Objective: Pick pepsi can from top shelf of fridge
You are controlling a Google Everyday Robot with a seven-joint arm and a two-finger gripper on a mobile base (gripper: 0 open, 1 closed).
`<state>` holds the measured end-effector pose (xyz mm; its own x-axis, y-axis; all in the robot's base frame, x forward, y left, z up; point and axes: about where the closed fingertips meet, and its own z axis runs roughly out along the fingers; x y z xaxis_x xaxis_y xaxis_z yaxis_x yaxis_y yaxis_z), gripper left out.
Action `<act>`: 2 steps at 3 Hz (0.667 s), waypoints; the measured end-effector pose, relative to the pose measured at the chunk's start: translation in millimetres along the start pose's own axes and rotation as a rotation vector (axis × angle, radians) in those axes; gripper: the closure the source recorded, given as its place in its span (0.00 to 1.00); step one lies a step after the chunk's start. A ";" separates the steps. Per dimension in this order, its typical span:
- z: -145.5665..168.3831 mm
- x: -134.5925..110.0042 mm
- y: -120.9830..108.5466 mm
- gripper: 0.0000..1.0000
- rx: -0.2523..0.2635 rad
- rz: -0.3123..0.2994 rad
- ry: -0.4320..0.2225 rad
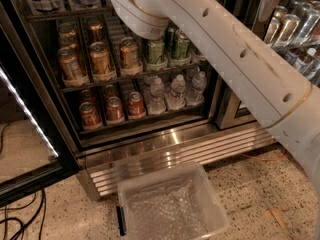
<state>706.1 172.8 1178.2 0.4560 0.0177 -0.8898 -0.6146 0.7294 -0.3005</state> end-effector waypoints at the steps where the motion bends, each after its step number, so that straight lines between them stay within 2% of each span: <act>1: -24.9 -21.7 24.0 1.00 -0.094 0.044 -0.079; 2: -59.6 -36.1 63.8 1.00 -0.230 0.156 -0.182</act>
Offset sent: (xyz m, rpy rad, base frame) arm -0.1783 0.0053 -0.0232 0.2187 -0.0393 0.5819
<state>612.0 177.9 1170.7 0.4399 0.2544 -0.8613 -0.8057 0.5354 -0.2533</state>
